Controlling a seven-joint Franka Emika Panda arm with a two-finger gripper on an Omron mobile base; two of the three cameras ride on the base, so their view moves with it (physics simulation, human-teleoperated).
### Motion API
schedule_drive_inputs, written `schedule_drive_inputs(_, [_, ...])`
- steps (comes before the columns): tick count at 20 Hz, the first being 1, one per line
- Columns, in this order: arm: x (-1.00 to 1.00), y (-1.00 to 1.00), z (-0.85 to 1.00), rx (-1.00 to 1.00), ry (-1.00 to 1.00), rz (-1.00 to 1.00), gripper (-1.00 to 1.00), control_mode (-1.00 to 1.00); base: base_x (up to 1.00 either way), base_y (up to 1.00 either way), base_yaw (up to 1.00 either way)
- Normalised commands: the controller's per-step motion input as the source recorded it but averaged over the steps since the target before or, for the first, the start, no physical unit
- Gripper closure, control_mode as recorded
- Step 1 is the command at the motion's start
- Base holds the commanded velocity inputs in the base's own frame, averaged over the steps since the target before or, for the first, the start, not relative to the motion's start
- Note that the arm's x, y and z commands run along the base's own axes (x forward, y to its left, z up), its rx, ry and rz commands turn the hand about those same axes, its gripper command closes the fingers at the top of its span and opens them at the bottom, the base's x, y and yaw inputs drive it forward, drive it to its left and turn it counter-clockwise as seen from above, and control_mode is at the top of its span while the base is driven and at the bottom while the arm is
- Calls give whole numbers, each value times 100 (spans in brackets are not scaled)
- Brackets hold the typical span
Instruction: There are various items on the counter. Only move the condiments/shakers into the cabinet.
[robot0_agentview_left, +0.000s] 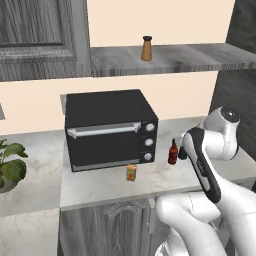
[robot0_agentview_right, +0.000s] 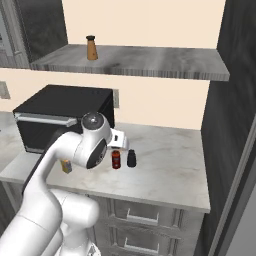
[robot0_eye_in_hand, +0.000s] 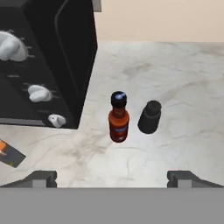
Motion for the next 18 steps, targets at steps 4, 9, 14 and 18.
schedule_drive_inputs(4, [38, 0, -41, 0, 4, 10, -100, -100, 0, 0, 0])
schedule_drive_inputs(9, [47, 0, -38, 1, 0, 8, -100, -100, 0, 0, 0])
schedule_drive_inputs(14, [45, 0, -26, 0, 2, 1, -100, -100, 0, 0, 0])
schedule_drive_inputs(18, [41, 0, -24, 0, 3, 0, -100, -100, 0, 0, 0])
